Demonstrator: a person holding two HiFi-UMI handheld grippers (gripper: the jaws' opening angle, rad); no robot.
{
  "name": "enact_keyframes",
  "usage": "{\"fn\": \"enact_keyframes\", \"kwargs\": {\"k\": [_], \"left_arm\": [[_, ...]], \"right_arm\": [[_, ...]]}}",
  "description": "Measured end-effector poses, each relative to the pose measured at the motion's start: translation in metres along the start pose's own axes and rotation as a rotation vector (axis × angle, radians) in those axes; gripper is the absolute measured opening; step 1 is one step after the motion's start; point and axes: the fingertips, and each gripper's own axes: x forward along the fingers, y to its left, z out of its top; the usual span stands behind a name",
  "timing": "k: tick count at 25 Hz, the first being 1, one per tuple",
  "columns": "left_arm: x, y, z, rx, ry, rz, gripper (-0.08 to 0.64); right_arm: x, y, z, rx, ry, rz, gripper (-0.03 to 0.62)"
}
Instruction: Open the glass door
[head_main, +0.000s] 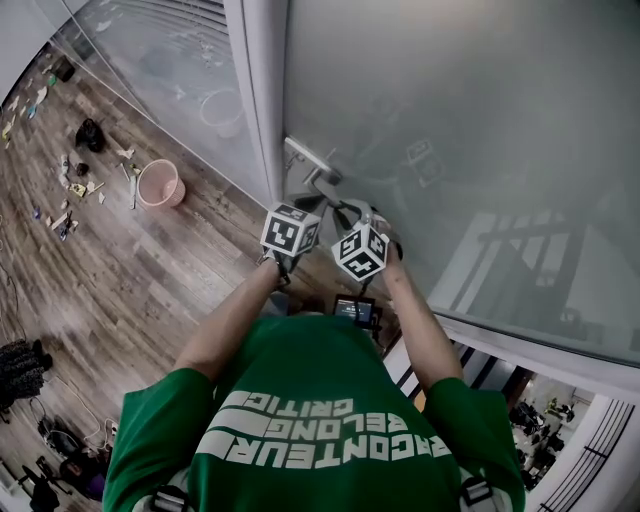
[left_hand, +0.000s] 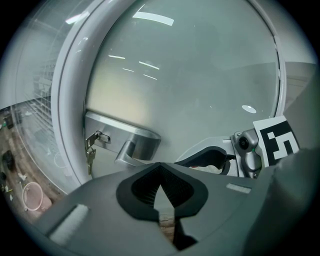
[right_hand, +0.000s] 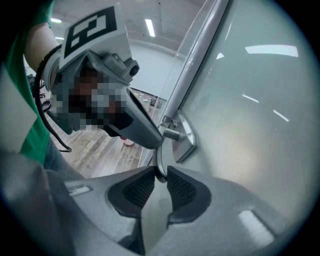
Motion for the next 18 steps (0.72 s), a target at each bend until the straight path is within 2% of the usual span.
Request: {"fn": "enact_keyframes", "kwargs": {"k": [5, 18], "left_arm": [[0.005, 0.004, -0.007, 0.001, 0.036, 0.018, 0.015], [0.015, 0.009, -0.009, 0.007, 0.069, 0.009, 0.015]], "right_arm": [[0.014, 0.006, -0.006, 0.010, 0.021, 0.019, 0.064], [0.036, 0.007, -0.011, 0.031, 0.016, 0.031, 0.064]]}}
